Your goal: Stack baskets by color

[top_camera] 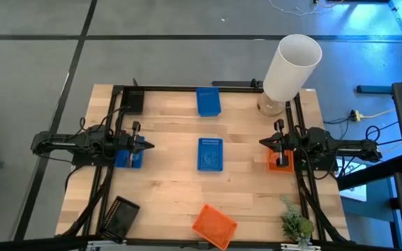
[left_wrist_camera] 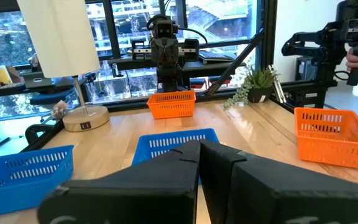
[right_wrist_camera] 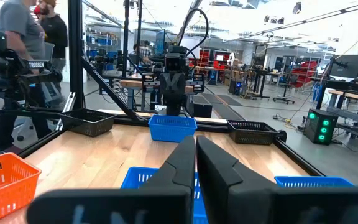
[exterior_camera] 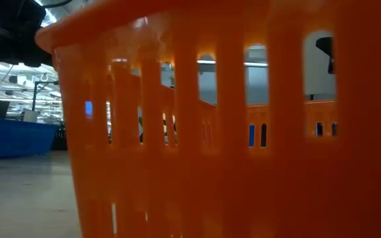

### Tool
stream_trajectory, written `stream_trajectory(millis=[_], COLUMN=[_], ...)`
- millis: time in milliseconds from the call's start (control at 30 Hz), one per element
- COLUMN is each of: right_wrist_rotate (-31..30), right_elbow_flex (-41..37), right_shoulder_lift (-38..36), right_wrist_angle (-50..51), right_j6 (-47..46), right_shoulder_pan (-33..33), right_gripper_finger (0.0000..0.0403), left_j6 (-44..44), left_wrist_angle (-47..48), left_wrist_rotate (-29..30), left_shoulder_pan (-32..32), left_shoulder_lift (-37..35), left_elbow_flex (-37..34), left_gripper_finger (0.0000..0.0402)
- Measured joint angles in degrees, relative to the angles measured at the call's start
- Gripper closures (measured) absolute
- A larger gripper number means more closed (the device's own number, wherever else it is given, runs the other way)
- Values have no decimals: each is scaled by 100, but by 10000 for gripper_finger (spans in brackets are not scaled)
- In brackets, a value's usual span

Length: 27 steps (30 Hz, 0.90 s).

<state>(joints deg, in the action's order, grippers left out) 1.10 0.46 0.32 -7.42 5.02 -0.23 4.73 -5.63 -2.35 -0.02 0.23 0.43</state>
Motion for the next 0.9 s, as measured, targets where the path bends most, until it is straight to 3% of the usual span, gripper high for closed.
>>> stream_trajectory(millis=[167,267,367,467,667,900], right_wrist_rotate=[4,2,-2,-2,-4,-4], right_elbow_flex=[1,0,0,-2,-2,-1], right_shoulder_lift=[0,0,-1,-2,0,-1], right_wrist_angle=[-2,-10,-11,-11,-11,-11], right_j6=[-59,-34,155,300,316,309], right_shoulder_pan=[0,0,0,0,0,-1], right_gripper_finger=[386,386,386,386,386,386], left_j6=[24,68,-98,-144,-1345,-3426], left_wrist_angle=[-8,-53,170,1038,2429,4203], left_wrist_rotate=[37,373,466,491,936,738], left_shoulder_pan=[1,1,1,1,1,-1], left_shoulder_lift=[1,7,27,256,1344,3154], left_elbow_flex=[2,119,614,1281,2696,4110], left_gripper_finger=[401,401,401,401,401,401])
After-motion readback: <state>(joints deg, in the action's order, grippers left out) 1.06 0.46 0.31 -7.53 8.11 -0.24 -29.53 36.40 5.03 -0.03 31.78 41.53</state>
